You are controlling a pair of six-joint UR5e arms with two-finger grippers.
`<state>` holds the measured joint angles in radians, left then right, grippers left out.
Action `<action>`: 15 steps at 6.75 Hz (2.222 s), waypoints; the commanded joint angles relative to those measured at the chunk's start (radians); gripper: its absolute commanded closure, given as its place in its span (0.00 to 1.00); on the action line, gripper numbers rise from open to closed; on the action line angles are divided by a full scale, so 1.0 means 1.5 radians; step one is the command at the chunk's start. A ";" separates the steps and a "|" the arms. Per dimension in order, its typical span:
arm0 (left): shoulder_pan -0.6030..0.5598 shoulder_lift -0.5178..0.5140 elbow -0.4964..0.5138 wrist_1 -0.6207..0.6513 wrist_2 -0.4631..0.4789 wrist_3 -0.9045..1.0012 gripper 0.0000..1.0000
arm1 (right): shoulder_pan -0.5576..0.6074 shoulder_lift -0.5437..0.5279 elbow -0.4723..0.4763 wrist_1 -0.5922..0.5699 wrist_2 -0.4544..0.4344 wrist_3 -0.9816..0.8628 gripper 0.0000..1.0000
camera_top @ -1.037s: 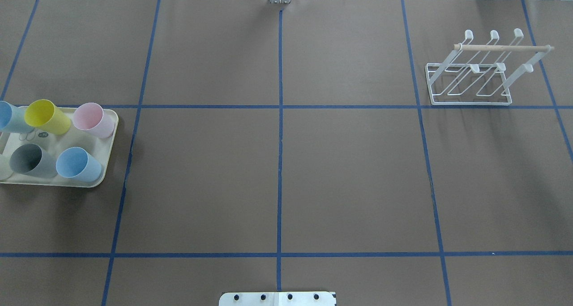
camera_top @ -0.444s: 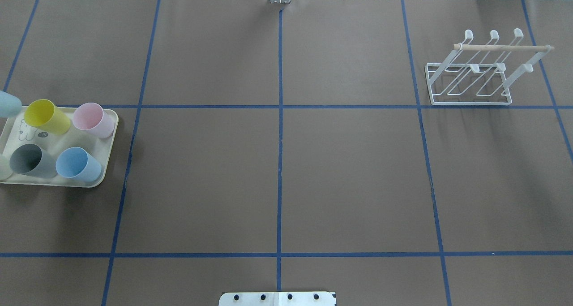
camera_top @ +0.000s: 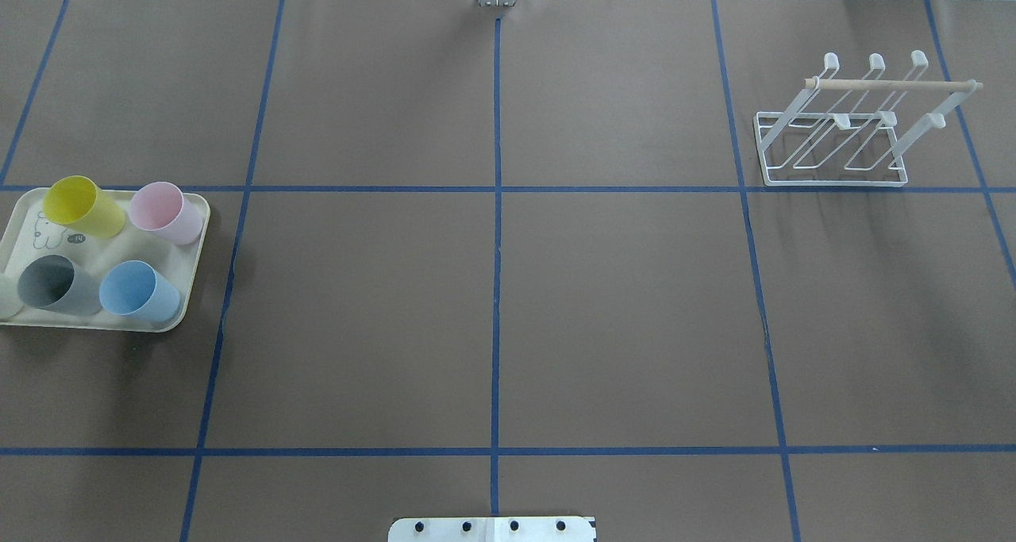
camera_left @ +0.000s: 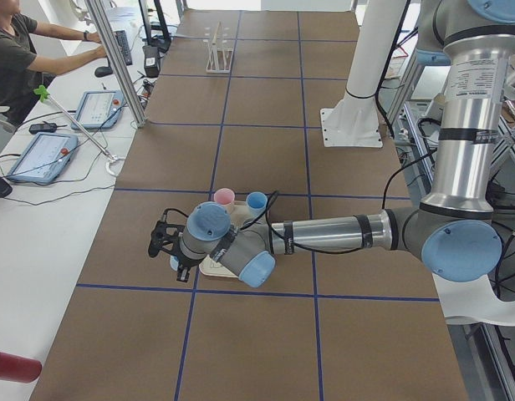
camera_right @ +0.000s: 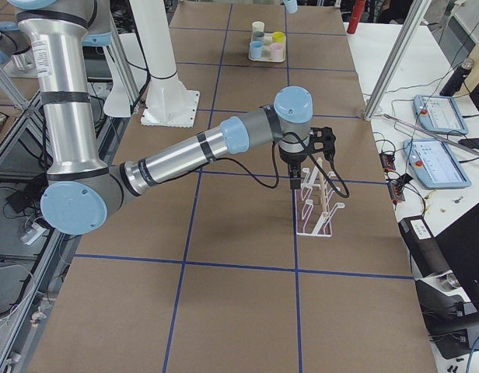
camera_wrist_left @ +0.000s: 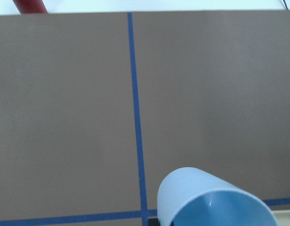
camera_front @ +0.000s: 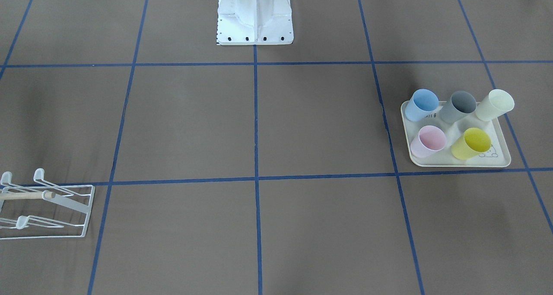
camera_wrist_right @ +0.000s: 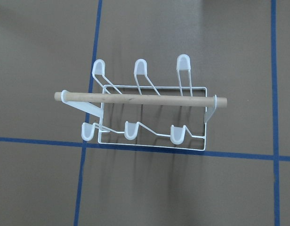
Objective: Transfer IKEA cup to right arm and place on rack
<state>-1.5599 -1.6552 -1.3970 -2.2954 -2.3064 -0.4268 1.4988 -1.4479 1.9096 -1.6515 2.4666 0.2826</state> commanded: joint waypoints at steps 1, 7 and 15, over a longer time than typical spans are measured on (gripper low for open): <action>-0.028 -0.071 -0.007 0.066 0.060 -0.050 1.00 | -0.012 0.047 -0.005 0.001 -0.006 0.030 0.00; 0.128 -0.103 -0.175 0.053 0.071 -0.537 1.00 | -0.214 0.262 -0.011 0.116 -0.323 0.481 0.00; 0.386 -0.185 -0.194 -0.328 0.279 -1.198 1.00 | -0.490 0.341 -0.017 0.443 -0.577 0.999 0.00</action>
<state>-1.0322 -1.9230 -1.7008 -2.6857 -1.9796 -2.0826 0.8005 -0.9505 1.8896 -1.0572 1.6374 1.6956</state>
